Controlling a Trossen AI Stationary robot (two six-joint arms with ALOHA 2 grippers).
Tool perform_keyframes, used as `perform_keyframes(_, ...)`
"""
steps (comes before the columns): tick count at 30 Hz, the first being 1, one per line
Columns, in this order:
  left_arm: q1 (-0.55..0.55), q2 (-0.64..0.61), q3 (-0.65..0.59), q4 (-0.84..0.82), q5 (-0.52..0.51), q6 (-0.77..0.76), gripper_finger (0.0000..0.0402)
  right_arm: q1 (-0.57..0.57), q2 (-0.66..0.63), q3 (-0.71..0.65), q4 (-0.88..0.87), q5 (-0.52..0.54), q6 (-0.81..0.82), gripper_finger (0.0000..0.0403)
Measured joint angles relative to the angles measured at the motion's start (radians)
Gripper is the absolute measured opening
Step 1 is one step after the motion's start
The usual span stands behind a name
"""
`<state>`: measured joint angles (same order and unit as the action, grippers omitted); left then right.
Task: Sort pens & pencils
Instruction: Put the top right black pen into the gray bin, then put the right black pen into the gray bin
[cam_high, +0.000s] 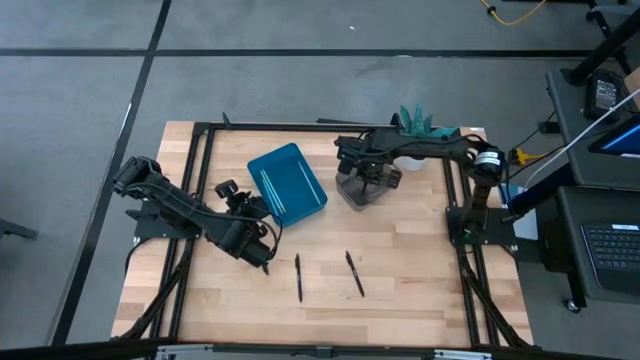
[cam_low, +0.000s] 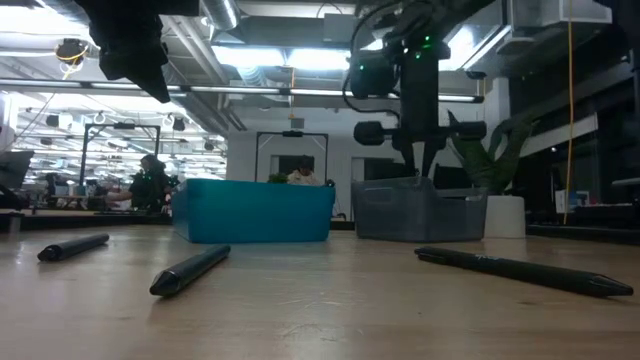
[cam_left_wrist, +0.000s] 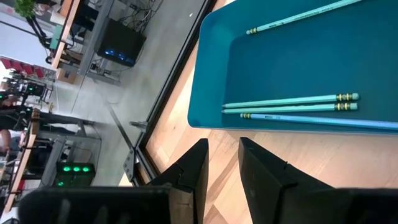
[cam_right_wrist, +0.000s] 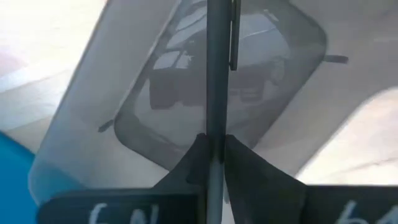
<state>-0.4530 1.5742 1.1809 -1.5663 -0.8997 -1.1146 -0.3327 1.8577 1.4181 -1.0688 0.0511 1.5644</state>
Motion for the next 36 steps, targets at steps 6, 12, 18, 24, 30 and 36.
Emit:
perform_keyframes(6, 0.000, 0.000, 0.000, -0.001, 0.000, 0.000, 0.0082, -0.005, 0.021, 0.000, 0.032, 0.003, -0.023, 0.0032)
perform_keyframes(12, 0.000, 0.000, 0.000, 0.000, -0.001, 0.001, 0.0082, -0.006, 0.021, 0.000, 0.031, 0.032, -0.051, 0.0065)
perform_keyframes(18, 0.000, 0.000, 0.000, 0.000, -0.005, 0.001, 0.0082, -0.011, 0.021, 0.000, 0.030, 0.038, -0.056, 0.0080)
perform_keyframes(24, 0.000, 0.000, 0.000, -0.001, -0.005, 0.001, 0.0082, -0.012, 0.019, -0.001, 0.027, 0.037, -0.056, 0.0082)
perform_keyframes(30, 0.000, 0.000, 0.000, -0.004, -0.005, 0.001, 0.0082, 0.024, 0.005, 0.045, -0.059, 0.012, -0.059, 0.0077)
perform_keyframes(36, 0.000, 0.000, 0.000, -0.005, -0.006, 0.002, 0.0082, 0.161, 0.004, 0.196, -0.270, -0.025, -0.051, 0.0076)
